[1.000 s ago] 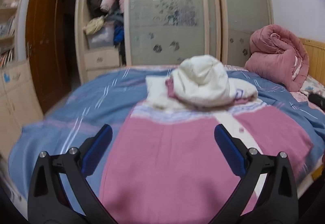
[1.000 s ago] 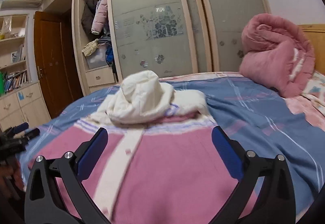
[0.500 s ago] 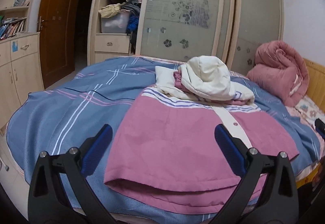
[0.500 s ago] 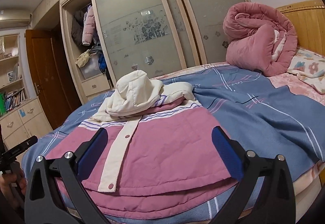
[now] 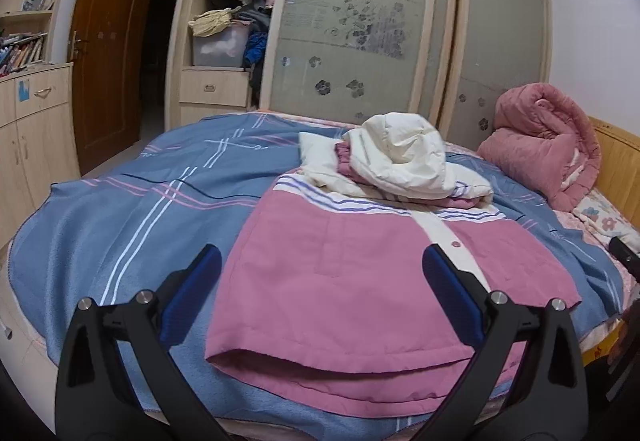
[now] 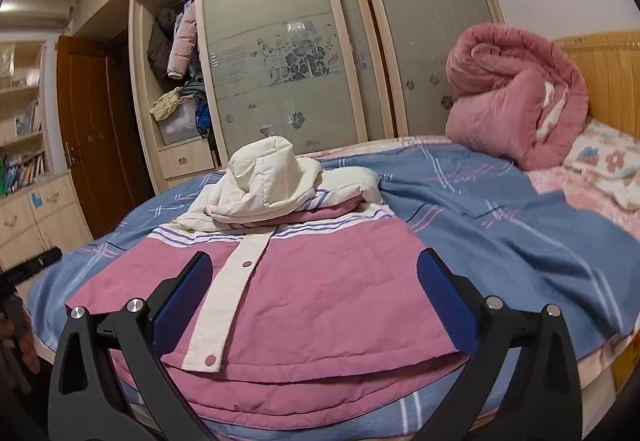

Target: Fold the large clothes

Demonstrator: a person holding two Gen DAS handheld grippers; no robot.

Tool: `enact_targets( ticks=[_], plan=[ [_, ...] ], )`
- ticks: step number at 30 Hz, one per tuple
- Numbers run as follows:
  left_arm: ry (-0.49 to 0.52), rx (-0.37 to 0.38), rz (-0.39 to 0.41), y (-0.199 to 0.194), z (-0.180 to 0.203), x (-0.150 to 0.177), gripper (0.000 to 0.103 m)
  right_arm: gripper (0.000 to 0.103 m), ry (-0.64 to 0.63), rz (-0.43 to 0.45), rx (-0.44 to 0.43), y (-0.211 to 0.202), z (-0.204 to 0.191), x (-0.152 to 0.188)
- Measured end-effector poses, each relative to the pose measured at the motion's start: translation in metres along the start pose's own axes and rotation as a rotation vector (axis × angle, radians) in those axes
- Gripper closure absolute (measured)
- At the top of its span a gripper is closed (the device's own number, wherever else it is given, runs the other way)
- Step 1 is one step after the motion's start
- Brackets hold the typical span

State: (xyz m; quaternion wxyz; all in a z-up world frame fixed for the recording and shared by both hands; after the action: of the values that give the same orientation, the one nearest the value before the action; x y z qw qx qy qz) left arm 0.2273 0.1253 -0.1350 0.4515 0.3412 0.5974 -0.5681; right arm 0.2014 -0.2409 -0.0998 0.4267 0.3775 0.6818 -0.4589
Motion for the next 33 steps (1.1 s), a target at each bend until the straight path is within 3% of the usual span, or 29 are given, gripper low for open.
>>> enact_targets(
  ticks=[3,6,9,10,13,15,16,18,24,29,33],
  plan=[
    [0.033,0.039,0.027,-0.008,0.005,-0.001,0.002,0.001,-0.107,0.007,0.021,-0.007,-0.009,0.000],
    [0.146,0.084,0.064,-0.020,0.022,0.003,0.002,0.001,-0.272,0.011,0.053,-0.015,-0.022,0.007],
    [0.387,0.115,0.102,-0.037,0.055,0.025,0.002,0.001,-0.517,-0.014,0.113,-0.020,-0.039,0.030],
    [0.473,0.110,0.114,-0.041,0.064,0.036,0.002,0.001,-0.660,-0.032,0.150,-0.019,-0.046,0.046],
    [0.776,0.030,0.151,-0.043,0.087,0.081,0.002,0.001,-1.033,-0.070,0.230,-0.013,-0.055,0.099],
    [0.957,-0.036,0.142,-0.035,0.092,0.117,0.002,0.001,-1.187,-0.100,0.266,-0.008,-0.050,0.128],
    [0.998,-0.046,0.135,-0.032,0.092,0.127,0.002,0.001,-1.228,-0.122,0.265,-0.005,-0.044,0.140],
    [1.048,-0.056,0.109,-0.026,0.089,0.143,0.002,0.001,-1.275,-0.151,0.278,-0.001,-0.031,0.156],
    [1.041,-0.121,0.095,-0.009,0.077,0.140,0.002,0.001,-1.360,-0.175,0.304,0.022,-0.020,0.175],
    [1.159,-0.168,0.176,-0.003,0.084,0.149,0.002,0.001,-1.363,-0.142,0.336,0.037,-0.020,0.165],
    [1.229,-0.172,0.178,0.000,0.086,0.163,0.002,0.001,-1.349,-0.115,0.358,0.044,-0.024,0.153]
  ],
)
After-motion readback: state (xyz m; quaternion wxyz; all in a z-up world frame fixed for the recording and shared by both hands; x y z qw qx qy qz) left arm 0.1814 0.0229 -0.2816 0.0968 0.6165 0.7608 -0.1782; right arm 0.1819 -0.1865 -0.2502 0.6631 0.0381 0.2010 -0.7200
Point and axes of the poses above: each gripper's, at about its wrist camera, not at the fingertips, and y roughly the way its jaws point, z to its right, x to its underside, the point moved 10 cm from there along y, roughly the way its jaws point, and after that the axes turned 8 degrees about -x, right-handed, at the moved point
